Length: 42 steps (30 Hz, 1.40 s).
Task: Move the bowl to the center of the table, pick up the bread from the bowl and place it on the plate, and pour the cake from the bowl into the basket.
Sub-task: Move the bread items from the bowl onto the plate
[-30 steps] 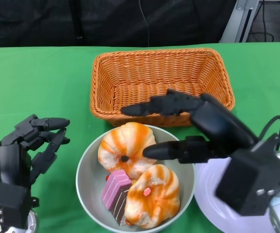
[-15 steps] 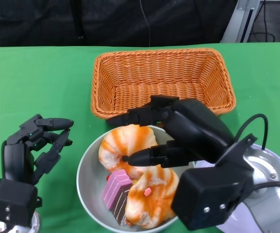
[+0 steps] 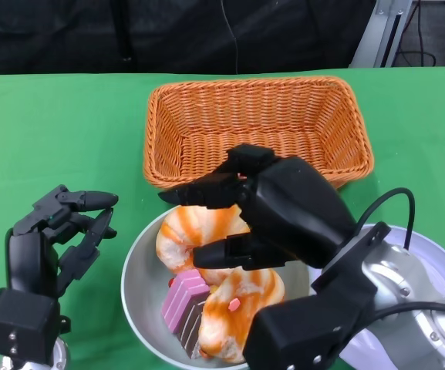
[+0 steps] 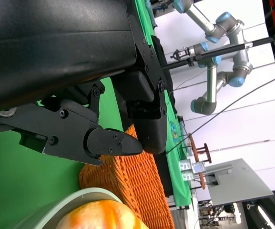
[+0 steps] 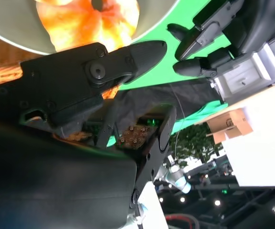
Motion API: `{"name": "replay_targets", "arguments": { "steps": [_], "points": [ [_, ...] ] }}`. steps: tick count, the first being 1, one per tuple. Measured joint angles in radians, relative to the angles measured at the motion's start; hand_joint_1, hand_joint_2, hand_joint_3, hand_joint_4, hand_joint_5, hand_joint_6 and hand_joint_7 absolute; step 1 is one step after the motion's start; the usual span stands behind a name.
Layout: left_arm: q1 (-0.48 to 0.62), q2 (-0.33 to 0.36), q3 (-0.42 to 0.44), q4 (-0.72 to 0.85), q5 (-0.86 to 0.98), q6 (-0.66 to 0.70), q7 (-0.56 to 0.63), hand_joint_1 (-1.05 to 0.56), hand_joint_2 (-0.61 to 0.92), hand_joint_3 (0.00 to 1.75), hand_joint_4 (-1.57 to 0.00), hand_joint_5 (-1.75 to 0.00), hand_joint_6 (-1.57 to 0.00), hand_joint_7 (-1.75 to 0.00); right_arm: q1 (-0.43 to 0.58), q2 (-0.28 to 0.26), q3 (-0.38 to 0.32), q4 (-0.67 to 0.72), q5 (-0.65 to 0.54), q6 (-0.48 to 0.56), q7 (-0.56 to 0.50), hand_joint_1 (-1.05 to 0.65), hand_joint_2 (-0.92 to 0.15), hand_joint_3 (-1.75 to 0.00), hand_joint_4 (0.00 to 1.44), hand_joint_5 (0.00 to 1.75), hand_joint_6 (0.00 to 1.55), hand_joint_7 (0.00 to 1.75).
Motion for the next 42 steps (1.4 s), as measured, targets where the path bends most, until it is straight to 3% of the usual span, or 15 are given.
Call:
{"name": "replay_targets", "arguments": {
  "steps": [7, 11, 21, 25, 30, 42],
  "points": [
    [0.016, -0.025, 0.0, -0.073, -0.055, 0.066, -0.028, -0.25, 0.92, 0.2, -0.78, -1.35, -0.86, -0.93, 0.001, 0.0, 0.034, 0.012, -0.09, -0.002, -0.055, -0.79, -0.87, 0.0, 0.67, 0.51, 0.71, 0.0],
    [0.046, -0.038, -0.007, -0.145, -0.065, 0.126, -0.045, -0.24, 0.92, 0.19, -0.79, -1.27, -0.87, -0.85, 0.003, -0.001, 0.056, 0.022, -0.133, -0.016, -0.092, -0.79, -0.86, 0.0, 0.68, 0.45, 0.72, 0.0],
    [0.063, -0.033, -0.008, -0.177, -0.062, 0.175, -0.059, -0.31, 0.92, 0.19, -0.8, -1.29, -0.93, -0.68, 0.001, -0.005, 0.078, 0.084, -0.261, -0.038, -0.245, -0.81, -0.91, -0.02, 0.71, 0.38, 0.72, 0.0],
    [0.064, -0.033, -0.006, -0.175, -0.123, 0.168, -0.141, -0.26, 0.92, 0.21, -0.84, -1.22, -0.95, -0.64, -0.016, -0.012, 0.086, 0.122, -0.293, -0.043, -0.298, -0.81, -0.92, -0.06, 0.71, 0.34, 0.7, 0.0],
    [0.065, -0.034, -0.001, -0.17, -0.117, 0.139, -0.138, -0.27, 0.92, 0.23, -0.79, -1.38, -0.9, -0.8, -0.039, -0.024, 0.087, 0.14, -0.309, -0.041, -0.307, -0.82, -0.9, -0.02, 0.73, 0.32, 0.69, 0.0],
    [0.064, -0.033, 0.002, -0.13, -0.037, 0.097, -0.067, -0.25, 0.92, 0.3, -0.77, -1.41, -0.87, -0.84, -0.055, -0.038, 0.091, 0.179, -0.33, -0.035, -0.343, -0.84, -0.9, 0.0, 0.76, 0.26, 0.7, 0.0]
  ]
}}
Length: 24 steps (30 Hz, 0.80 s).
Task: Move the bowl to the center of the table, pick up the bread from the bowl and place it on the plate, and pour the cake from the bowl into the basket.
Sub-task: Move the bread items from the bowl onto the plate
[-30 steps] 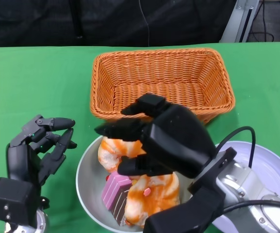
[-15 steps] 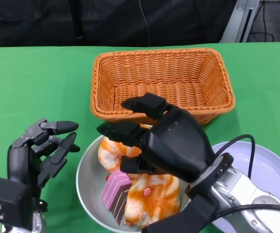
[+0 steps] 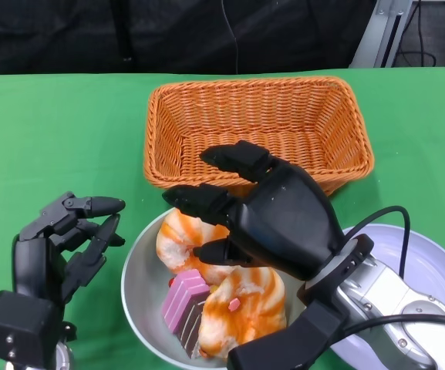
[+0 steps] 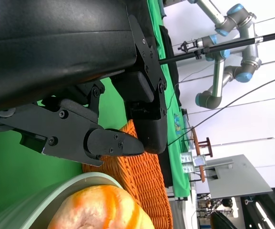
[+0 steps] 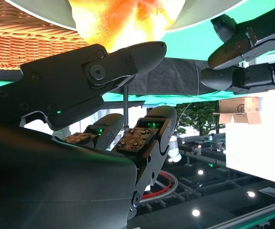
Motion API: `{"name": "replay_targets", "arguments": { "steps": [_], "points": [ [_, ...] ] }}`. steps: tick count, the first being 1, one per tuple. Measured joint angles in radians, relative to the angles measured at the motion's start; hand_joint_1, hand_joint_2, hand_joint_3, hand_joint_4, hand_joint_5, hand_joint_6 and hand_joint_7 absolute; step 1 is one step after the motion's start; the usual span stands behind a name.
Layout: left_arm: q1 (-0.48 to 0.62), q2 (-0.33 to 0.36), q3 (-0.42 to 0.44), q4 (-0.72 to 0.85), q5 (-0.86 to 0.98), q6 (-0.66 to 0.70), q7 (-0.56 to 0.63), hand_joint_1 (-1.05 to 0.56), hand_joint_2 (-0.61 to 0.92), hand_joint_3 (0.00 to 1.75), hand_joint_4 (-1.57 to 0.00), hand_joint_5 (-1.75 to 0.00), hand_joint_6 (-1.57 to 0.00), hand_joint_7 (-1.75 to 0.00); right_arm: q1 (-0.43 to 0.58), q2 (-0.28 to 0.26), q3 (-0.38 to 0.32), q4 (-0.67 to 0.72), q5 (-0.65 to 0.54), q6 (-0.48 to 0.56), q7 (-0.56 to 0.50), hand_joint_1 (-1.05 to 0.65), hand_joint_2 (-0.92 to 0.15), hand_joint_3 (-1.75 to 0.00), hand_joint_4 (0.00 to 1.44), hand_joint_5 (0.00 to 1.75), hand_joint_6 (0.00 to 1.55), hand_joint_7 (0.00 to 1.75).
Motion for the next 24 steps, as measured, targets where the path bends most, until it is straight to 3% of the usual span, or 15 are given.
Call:
{"name": "replay_targets", "arguments": {
  "steps": [6, 13, 15, 19, 24],
  "points": [
    [0.0, 0.0, 0.0, 0.002, 0.016, -0.001, 0.017, -0.25, 0.92, 0.3, -0.78, -1.42, -0.87, -0.86, -0.003, 0.0, 0.001, 0.009, -0.007, 0.0, -0.005, -0.82, -0.89, 0.0, 0.77, 0.23, 0.69, 0.0],
    [0.002, -0.001, -0.006, -0.004, 0.097, 0.023, 0.141, -0.24, 0.92, 0.29, -0.75, -1.49, -0.84, -0.9, -0.045, 0.001, 0.006, 0.1, -0.023, 0.01, -0.032, -0.8, -0.91, -0.01, 0.78, 0.19, 0.68, 0.0],
    [0.003, -0.001, -0.011, -0.009, 0.119, 0.045, 0.173, -0.23, 0.92, 0.29, -0.76, -1.46, -0.84, -0.9, -0.054, 0.001, 0.008, 0.125, -0.022, 0.009, -0.038, -0.8, -0.91, 0.0, 0.79, 0.18, 0.68, 0.0],
    [0.006, -0.004, -0.014, -0.033, 0.17, 0.087, 0.272, -0.19, 0.92, 0.32, -0.82, -1.24, -0.87, -0.87, -0.075, 0.001, 0.012, 0.175, -0.021, 0.0, -0.062, -0.8, -0.91, 0.0, 0.8, 0.16, 0.67, 0.0],
    [0.007, -0.009, -0.021, -0.048, 0.204, 0.11, 0.358, -0.19, 0.92, 0.32, -0.84, -1.19, -0.86, -0.88, -0.088, 0.001, 0.016, 0.212, -0.016, -0.003, -0.066, -0.8, -0.92, -0.01, 0.8, 0.14, 0.66, 0.0]
  ]
}}
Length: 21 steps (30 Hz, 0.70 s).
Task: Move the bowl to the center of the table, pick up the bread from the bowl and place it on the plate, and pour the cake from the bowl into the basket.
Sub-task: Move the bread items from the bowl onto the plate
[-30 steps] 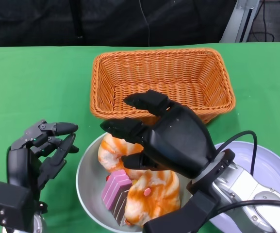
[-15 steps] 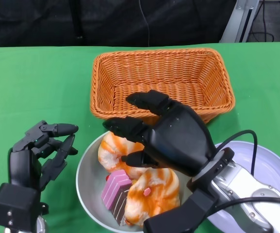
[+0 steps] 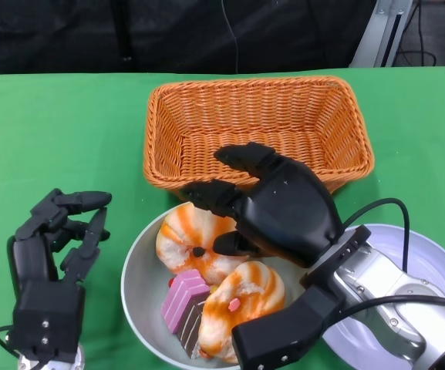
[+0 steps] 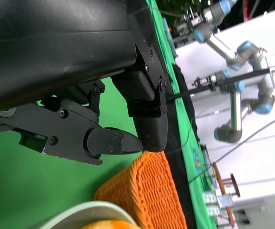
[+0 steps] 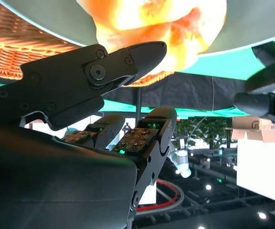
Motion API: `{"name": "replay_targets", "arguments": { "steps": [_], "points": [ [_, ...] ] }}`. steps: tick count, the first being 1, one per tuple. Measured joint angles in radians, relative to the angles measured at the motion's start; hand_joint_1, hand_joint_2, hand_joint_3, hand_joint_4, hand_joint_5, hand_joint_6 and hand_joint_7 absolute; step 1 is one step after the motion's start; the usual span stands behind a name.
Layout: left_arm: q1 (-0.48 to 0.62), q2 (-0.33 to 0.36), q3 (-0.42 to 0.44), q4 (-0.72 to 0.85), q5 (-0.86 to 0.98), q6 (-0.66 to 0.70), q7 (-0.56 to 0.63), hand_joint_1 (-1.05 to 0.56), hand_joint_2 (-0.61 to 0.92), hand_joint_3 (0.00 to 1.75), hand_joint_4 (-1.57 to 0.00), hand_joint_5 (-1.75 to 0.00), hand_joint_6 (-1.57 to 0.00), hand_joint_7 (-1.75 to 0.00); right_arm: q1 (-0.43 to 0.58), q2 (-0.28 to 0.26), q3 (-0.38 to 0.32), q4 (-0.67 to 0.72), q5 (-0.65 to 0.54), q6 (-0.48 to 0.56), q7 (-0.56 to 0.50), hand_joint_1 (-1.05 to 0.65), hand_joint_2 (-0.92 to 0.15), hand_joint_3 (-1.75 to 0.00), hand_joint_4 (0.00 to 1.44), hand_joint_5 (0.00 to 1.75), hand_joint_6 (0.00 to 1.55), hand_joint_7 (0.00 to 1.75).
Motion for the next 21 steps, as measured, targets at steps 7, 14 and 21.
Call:
{"name": "replay_targets", "arguments": {
  "steps": [7, 14, 21],
  "points": [
    [0.0, 0.0, -0.009, -0.002, 0.012, 0.002, 0.018, -0.18, 0.92, 0.33, -0.85, -1.18, -0.85, -0.91, -0.01, 0.0, 0.002, 0.016, 0.01, -0.007, 0.0, -0.79, -0.91, 0.0, 0.81, 0.11, 0.66, 0.0],
    [0.0, 0.0, -0.016, -0.002, 0.013, 0.002, 0.028, -0.21, 0.92, 0.34, -0.87, -1.19, -0.85, -0.94, -0.025, 0.002, 0.015, 0.093, 0.05, -0.039, 0.004, -0.8, -0.91, 0.0, 0.83, 0.09, 0.67, 0.0],
    [0.0, -0.005, -0.02, -0.002, 0.016, 0.023, 0.056, -0.22, 0.92, 0.33, -0.9, -1.23, -0.85, -0.93, -0.037, 0.002, 0.029, 0.11, 0.054, -0.049, 0.0, -0.79, -0.91, 0.0, 0.85, 0.08, 0.67, 0.0]
  ]
}}
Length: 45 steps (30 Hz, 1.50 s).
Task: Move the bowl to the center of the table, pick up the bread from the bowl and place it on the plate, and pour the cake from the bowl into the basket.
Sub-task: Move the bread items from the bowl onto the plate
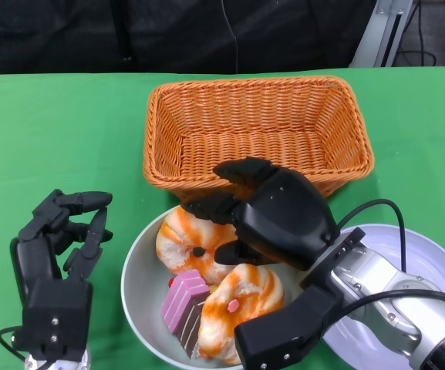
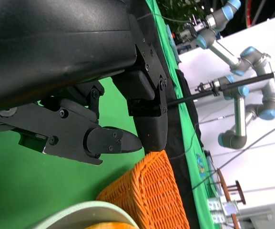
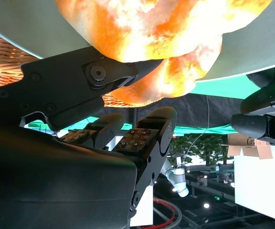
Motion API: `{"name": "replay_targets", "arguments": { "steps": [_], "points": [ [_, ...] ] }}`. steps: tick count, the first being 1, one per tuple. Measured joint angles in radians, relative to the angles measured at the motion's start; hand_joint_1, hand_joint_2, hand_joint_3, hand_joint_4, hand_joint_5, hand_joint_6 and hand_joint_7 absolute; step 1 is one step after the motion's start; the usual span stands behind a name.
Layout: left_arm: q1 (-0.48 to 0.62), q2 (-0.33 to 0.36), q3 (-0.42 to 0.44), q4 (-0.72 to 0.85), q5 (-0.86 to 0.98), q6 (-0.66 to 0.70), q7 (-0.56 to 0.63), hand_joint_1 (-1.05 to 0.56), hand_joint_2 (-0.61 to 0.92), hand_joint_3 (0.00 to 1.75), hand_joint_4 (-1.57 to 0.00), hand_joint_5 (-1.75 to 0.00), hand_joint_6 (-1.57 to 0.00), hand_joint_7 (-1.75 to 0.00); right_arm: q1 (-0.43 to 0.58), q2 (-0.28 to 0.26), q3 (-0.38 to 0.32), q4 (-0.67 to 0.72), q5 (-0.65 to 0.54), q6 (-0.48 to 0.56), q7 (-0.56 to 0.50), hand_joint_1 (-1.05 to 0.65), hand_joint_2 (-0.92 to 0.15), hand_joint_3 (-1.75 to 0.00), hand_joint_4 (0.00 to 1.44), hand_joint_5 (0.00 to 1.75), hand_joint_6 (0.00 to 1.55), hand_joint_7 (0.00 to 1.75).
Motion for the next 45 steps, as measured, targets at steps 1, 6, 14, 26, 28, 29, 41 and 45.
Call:
{"name": "replay_targets", "arguments": {
  "steps": [1, 6, 14, 26, 28, 29, 41, 45],
  "points": [
    [0.0, -0.001, 0.0, 0.0, 0.001, 0.003, 0.008, -0.22, 0.92, 0.33, -0.9, -1.23, -0.86, -0.93, -0.002, 0.0, 0.001, 0.003, 0.001, -0.004, 0.0, -0.79, -0.91, 0.0, 0.85, 0.08, 0.67, 0.0],
    [0.0, -0.001, -0.007, -0.001, 0.002, 0.009, 0.021, -0.22, 0.92, 0.32, -0.9, -1.24, -0.86, -0.92, -0.008, 0.0, 0.002, 0.014, 0.004, -0.006, -0.001, -0.79, -0.91, 0.0, 0.85, 0.07, 0.67, 0.0],
    [-0.002, -0.013, 0.005, -0.023, -0.008, 0.013, 0.052, -0.21, 0.92, 0.28, -0.83, -1.29, -0.84, -0.98, -0.023, 0.017, 0.034, 0.058, 0.005, 0.0, -0.001, -0.79, -0.92, -0.05, 0.82, 0.04, 0.63, 0.0],
    [-0.004, -0.019, 0.014, -0.049, 0.022, 0.013, 0.122, -0.2, 0.92, 0.29, -0.86, -1.27, -0.84, -1.03, -0.065, 0.025, 0.071, 0.119, 0.006, 0.025, 0.014, -0.75, -0.87, -0.02, 0.78, 0.01, 0.63, 0.0],
    [-0.004, -0.02, 0.014, -0.051, 0.021, 0.013, 0.125, -0.19, 0.92, 0.29, -0.87, -1.28, -0.84, -1.04, -0.076, 0.031, 0.075, 0.139, 0.015, 0.025, 0.02, -0.74, -0.87, -0.01, 0.77, 0.01, 0.63, 0.0],
    [-0.004, -0.02, 0.013, -0.051, 0.021, 0.013, 0.125, -0.18, 0.92, 0.31, -0.87, -1.29, -0.84, -1.05, -0.082, 0.033, 0.077, 0.15, 0.018, 0.025, 0.021, -0.75, -0.87, -0.01, 0.77, 0.01, 0.63, 0.0],
    [-0.003, -0.029, 0.0, -0.063, 0.019, 0.013, 0.125, -0.19, 0.91, 0.35, -0.85, -1.39, -0.81, -1.12, -0.109, 0.041, 0.101, 0.212, 0.035, 0.018, 0.019, -0.74, -0.88, 0.0, 0.78, 0.01, 0.62, 0.0],
    [-0.003, -0.032, -0.003, -0.064, 0.018, 0.013, 0.125, -0.19, 0.91, 0.35, -0.84, -1.4, -0.81, -1.12, -0.11, 0.043, 0.11, 0.216, 0.036, 0.027, 0.012, -0.74, -0.88, 0.0, 0.78, 0.01, 0.62, 0.0]
  ]
}}
